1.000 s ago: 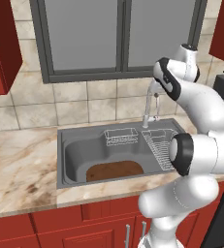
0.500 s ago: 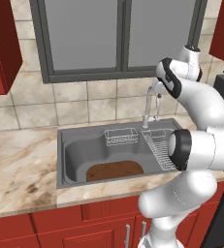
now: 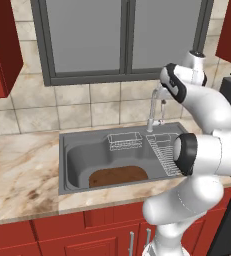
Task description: Turn on the sink faucet with hot water and rinse the cutting board for ten seconds, then turn off the faucet. Push the cutting board to reach the water if necessary.
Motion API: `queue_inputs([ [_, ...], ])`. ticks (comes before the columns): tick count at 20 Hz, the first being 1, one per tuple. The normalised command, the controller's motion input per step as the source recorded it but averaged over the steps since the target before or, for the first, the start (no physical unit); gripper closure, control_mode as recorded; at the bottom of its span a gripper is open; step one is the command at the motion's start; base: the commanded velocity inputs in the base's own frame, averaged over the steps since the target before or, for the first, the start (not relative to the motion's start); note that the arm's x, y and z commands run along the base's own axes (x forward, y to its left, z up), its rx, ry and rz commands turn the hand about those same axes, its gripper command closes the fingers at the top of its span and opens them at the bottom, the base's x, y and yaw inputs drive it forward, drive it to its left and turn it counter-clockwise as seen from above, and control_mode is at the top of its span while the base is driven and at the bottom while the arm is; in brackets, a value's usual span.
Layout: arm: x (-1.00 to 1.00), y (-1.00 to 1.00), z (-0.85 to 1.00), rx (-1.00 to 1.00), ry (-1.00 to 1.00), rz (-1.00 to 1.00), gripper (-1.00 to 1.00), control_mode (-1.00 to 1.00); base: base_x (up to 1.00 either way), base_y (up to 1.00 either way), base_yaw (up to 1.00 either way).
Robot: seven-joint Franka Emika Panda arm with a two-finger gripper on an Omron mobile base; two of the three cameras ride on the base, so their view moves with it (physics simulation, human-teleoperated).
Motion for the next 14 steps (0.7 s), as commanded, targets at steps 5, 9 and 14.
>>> queue_inputs([
  [5,0.22,0.0,-0.11,0.0,0.0,0.0,-1.0,-1.0,0.0,0.0,0.0],
  [9,0.26,0.0,-0.06,0.0,0.0,0.0,-1.0,-1.0,0.0,0.0,0.0],
  [14,0.34,0.0,-0.04,0.0,0.0,0.0,-1.0,-1.0,0.0,0.0,0.0],
])
